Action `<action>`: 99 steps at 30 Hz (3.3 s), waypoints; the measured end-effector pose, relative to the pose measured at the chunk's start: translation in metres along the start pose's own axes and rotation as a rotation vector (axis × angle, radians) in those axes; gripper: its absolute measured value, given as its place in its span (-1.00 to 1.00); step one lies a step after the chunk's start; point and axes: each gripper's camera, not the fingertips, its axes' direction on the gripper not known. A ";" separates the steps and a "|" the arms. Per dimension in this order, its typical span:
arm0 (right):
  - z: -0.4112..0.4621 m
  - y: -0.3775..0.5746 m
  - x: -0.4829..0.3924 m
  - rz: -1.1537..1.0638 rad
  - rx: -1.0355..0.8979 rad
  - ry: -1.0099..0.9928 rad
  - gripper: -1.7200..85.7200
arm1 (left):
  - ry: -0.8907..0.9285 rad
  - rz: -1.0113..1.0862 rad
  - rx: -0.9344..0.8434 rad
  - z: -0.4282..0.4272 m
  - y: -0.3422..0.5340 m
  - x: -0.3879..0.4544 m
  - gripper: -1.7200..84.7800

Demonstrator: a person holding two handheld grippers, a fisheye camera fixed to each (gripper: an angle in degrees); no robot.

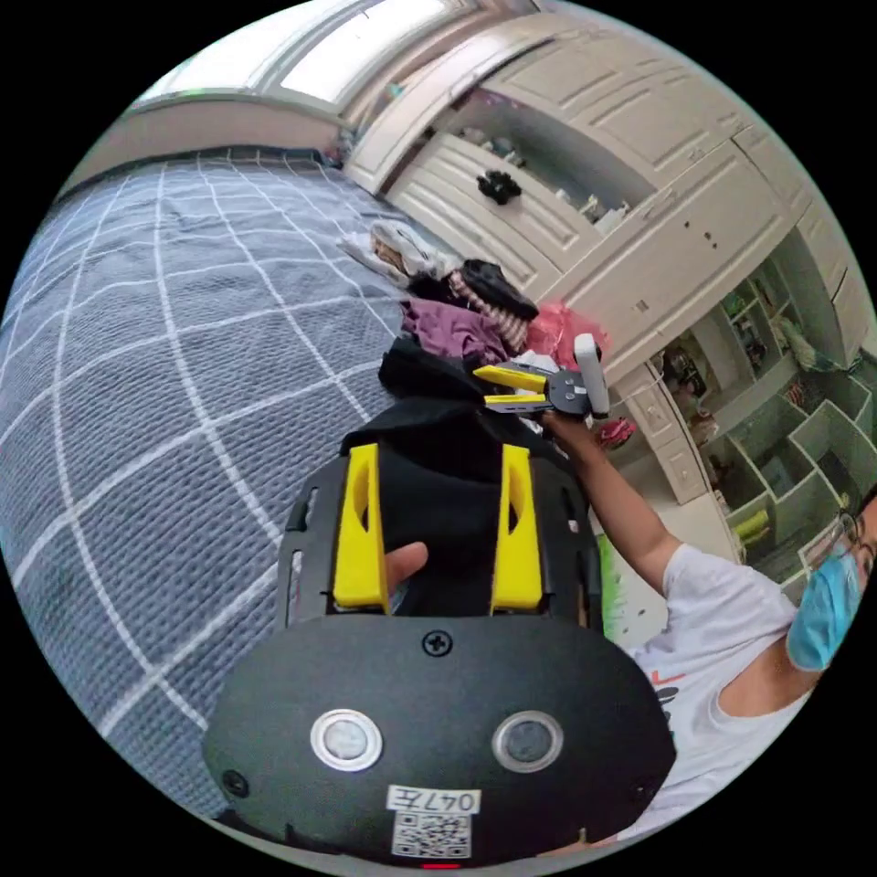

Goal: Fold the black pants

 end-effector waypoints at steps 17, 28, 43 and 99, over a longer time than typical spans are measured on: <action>0.006 0.037 -0.021 -0.010 0.123 0.018 -0.96 | -0.005 -0.201 -0.044 0.081 -0.109 -0.048 -0.98; -0.044 0.067 -0.051 -0.059 0.173 0.169 -0.96 | 0.323 -0.468 -0.154 0.057 -0.060 -0.107 -0.37; -0.055 0.087 -0.070 0.040 0.281 0.220 -0.96 | 0.194 -0.497 0.149 0.001 0.003 -0.101 -0.96; 0.023 -0.222 -0.041 -0.100 -0.099 0.316 -0.89 | -0.995 -0.191 0.274 -0.348 0.496 -0.017 -0.72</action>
